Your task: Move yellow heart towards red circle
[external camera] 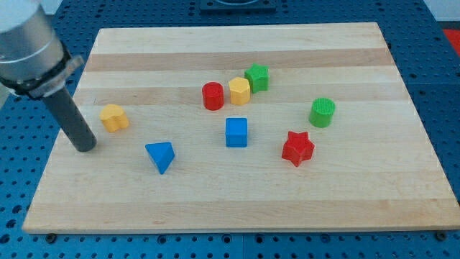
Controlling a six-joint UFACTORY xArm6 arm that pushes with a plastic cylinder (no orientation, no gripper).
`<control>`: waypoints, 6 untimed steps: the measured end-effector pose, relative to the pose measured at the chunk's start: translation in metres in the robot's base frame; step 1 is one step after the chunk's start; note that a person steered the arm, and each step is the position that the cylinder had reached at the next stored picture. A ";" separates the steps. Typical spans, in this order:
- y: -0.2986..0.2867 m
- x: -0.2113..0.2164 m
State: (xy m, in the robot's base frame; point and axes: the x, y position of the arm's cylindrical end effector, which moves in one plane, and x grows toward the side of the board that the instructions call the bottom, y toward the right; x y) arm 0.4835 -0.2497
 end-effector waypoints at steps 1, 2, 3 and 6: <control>0.035 -0.026; 0.082 -0.038; 0.067 -0.037; 0.079 -0.065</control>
